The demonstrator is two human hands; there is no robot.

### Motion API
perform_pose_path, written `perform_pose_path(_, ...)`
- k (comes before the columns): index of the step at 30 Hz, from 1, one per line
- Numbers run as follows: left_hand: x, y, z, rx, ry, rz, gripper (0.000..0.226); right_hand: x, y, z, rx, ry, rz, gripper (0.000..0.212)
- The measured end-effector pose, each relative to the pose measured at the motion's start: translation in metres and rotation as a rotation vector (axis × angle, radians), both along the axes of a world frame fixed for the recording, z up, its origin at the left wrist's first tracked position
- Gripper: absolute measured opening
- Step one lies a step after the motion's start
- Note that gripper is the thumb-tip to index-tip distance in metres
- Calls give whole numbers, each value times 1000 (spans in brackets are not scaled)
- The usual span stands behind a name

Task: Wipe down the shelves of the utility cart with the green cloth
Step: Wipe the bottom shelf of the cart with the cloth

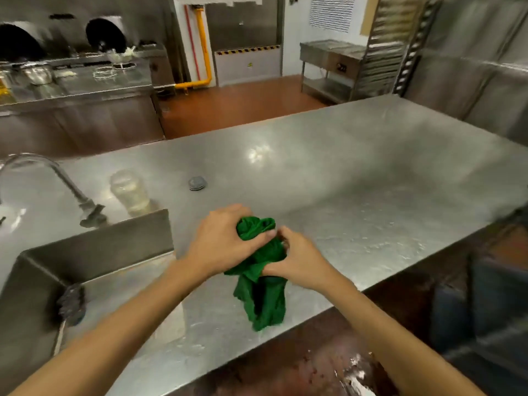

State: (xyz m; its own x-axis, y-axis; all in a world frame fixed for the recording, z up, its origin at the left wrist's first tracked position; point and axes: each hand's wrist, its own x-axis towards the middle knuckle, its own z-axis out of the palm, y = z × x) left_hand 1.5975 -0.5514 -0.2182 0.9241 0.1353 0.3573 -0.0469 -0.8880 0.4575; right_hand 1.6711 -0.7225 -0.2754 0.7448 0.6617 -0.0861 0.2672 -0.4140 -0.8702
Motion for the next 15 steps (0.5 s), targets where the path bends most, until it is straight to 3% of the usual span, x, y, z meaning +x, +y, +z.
perform_pose_path(4, 30, -99, -10, -22, 3, -150, 60, 1, -122, -7, 8, -37, -184, 66)
perform_pose_path(7, 54, -166, -17, -81, 26, -283, 55, -7, -210, -10, 26, -81, -294, 64)
perform_pose_path(11, 83, -256, -29, -127, 38, -472, 45, -16, -306, -19, -88, -199, -460, 44)
perform_pose_path(15, 108, -332, -41, -139, 100, -656, 36, -20, -387, -22, -223, -253, -715, 47)
